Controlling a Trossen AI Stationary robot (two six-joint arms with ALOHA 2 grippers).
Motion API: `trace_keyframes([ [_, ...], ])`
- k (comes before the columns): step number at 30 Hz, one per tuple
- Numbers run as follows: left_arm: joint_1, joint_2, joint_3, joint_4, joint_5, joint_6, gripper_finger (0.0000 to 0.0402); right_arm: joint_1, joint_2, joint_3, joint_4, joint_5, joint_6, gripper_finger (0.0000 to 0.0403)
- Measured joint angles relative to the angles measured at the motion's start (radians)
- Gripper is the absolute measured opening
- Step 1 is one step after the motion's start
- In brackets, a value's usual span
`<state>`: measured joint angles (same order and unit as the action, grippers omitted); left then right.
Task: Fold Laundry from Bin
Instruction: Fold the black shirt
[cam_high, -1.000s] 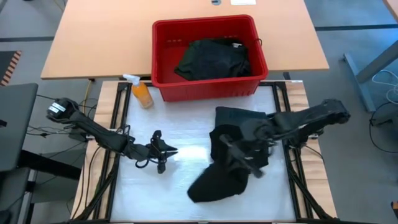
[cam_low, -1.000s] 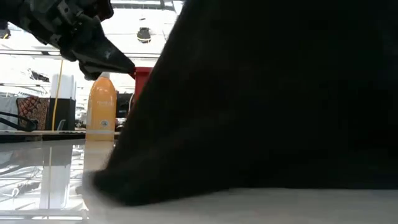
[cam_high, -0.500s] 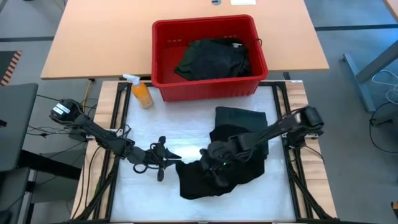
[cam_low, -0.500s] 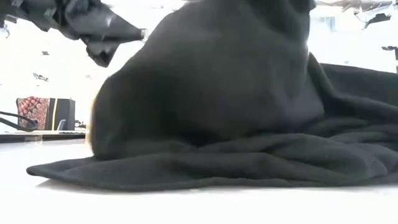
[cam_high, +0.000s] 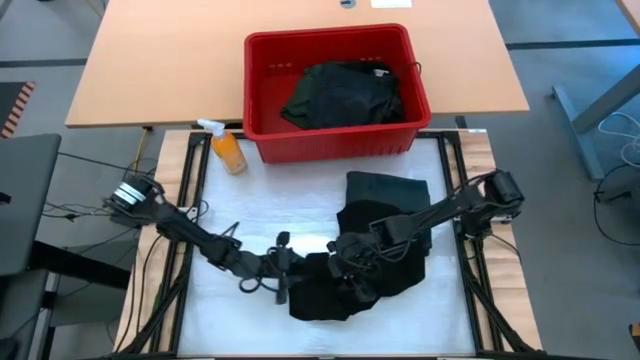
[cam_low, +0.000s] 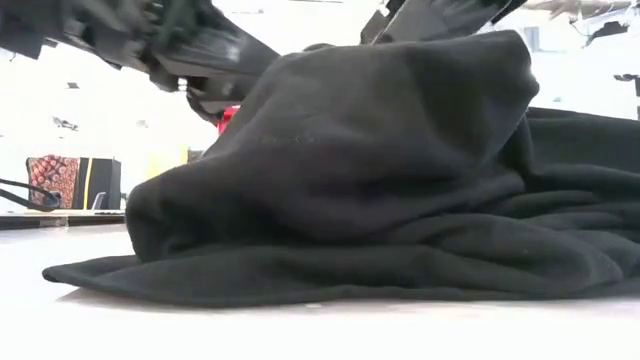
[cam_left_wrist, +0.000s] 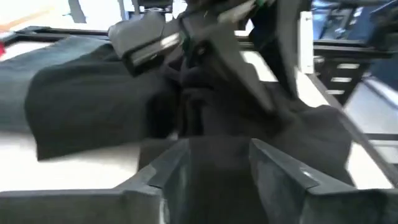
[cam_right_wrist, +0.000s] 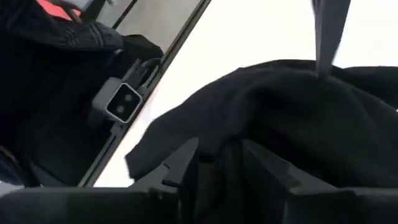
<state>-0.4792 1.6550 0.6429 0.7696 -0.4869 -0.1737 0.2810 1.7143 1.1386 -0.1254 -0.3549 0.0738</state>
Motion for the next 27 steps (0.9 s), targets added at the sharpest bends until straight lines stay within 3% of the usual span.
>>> trace_keyframes([
  [3, 0.016, 0.050, 0.061, -0.006, -0.004, 0.012, 0.0185, 0.000, -0.041, -0.001, -0.095, 0.026, 0.026, 0.0162],
  [6, 0.040, 0.084, 0.127, -0.093, 0.081, 0.008, 0.0194, 0.006, -0.101, -0.001, -0.216, 0.056, 0.071, 0.0164],
  [13, 0.083, 0.159, 0.276, -0.523, 0.276, -0.147, 0.0189, 0.118, -0.232, -0.001, -0.524, 0.314, 0.207, 0.0152],
  [16, 0.088, 0.164, 0.324, -0.828, 0.398, -0.182, 0.0165, 0.189, -0.266, -0.004, -0.621, 0.476, 0.245, 0.0148],
  [19, 0.081, 0.160, 0.354, -1.052, 0.426, -0.233, 0.0113, 0.248, -0.297, -0.022, -0.669, 0.629, 0.289, 0.0145],
  [23, 0.057, 0.145, 0.403, -1.384, 0.440, -0.259, 0.0023, 0.296, -0.347, -0.101, -0.656, 0.696, 0.343, 0.0143],
  [27, 0.026, 0.111, 0.425, -1.685, 0.390, -0.344, 0.0015, 0.315, -0.382, -0.206, -0.616, 0.719, 0.399, 0.0143],
])
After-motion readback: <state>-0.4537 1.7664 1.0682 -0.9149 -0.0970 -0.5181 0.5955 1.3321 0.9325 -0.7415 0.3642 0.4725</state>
